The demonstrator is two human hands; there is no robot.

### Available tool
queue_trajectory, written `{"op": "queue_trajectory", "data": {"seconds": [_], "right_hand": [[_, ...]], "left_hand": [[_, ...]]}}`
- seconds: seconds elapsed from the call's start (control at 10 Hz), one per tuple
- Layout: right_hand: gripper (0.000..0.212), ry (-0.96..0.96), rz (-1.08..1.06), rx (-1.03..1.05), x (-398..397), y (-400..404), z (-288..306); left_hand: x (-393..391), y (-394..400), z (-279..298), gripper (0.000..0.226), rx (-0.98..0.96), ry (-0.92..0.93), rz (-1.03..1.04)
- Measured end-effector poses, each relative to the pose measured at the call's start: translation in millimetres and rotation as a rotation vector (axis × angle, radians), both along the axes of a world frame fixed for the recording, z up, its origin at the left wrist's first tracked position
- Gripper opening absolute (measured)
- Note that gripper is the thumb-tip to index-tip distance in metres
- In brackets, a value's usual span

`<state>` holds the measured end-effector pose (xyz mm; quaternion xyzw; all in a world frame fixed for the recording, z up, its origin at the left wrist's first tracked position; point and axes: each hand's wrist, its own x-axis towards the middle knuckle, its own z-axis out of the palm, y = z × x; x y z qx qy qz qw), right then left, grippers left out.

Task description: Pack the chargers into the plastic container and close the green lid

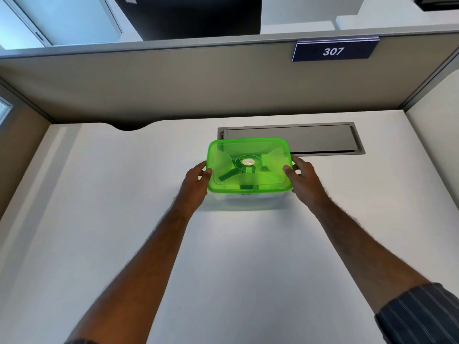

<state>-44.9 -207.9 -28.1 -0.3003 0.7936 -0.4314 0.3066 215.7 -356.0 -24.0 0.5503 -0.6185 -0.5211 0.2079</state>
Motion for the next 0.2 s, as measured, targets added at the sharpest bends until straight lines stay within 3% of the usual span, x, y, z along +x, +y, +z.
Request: {"op": "queue_trajectory", "data": {"seconds": [0.2], "right_hand": [[0.036, -0.098, -0.132, -0.054, 24.3, 33.5, -6.2]], "left_hand": [[22.5, 38.8, -5.9, 0.049, -0.028, 0.003, 0.021]]}}
